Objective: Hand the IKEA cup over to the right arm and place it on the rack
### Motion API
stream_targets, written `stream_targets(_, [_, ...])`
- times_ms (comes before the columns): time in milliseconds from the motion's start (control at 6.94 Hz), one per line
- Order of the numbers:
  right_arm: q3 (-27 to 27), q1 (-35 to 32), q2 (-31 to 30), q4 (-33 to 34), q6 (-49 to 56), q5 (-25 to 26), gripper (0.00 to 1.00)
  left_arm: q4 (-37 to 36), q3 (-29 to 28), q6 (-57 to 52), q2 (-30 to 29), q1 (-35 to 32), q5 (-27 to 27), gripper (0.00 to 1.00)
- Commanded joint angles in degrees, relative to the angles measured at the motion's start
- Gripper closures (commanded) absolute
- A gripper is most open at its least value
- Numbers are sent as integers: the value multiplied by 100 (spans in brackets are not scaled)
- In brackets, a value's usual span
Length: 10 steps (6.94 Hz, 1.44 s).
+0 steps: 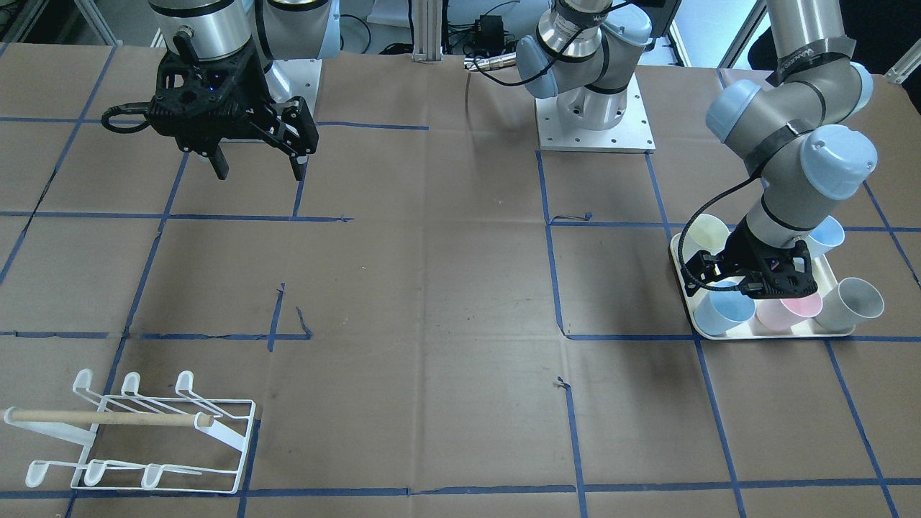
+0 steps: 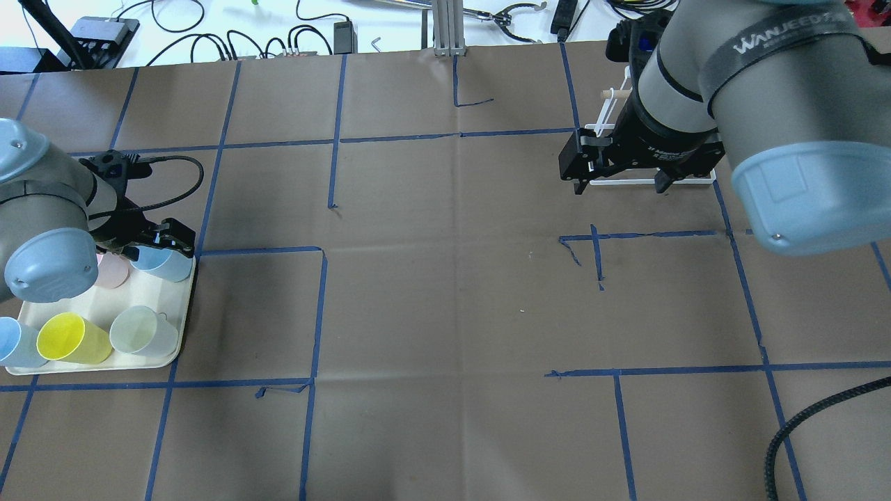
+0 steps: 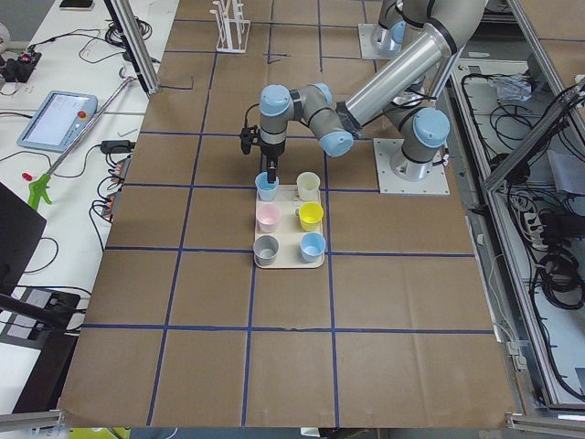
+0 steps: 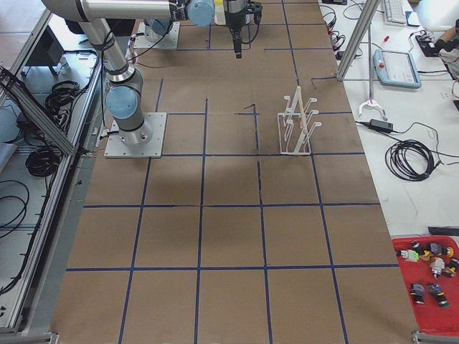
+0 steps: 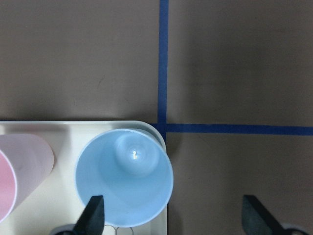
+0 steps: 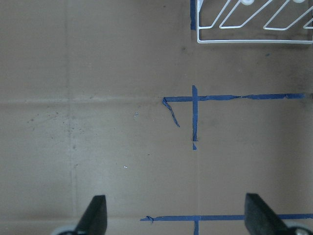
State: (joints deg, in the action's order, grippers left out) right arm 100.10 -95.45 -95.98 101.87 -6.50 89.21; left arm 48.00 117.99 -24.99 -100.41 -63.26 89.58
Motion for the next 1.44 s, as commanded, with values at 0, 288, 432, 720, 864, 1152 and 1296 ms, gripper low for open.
stream_targets(0, [9, 0, 27, 8, 9, 0, 0, -142, 75, -14, -101, 16, -2, 1])
stream_targets(288, [53, 9, 123, 218, 0, -278, 0, -142, 40, -58, -127, 15, -2, 4])
stream_targets(432, [105, 9, 167, 663, 0, -429, 0, -142, 5, -93, -145, 15, 33, 36])
stream_targets(720, [534, 9, 194, 1778, -270, -963, 0, -142, -21, -93, -145, 15, -18, 80])
stream_targets(864, [832, 9, 151, 2480, -490, -1062, 0, -116, -74, -93, -137, -19, -28, 93])
stream_targets(1152, [1439, 0, 167, 4017, -562, -1849, 0, -28, -231, -111, -40, -63, -63, 100])
stream_targets(1296, [1651, 0, 133, 4599, -1119, -1915, 0, 181, -380, -111, 39, -72, -150, 100])
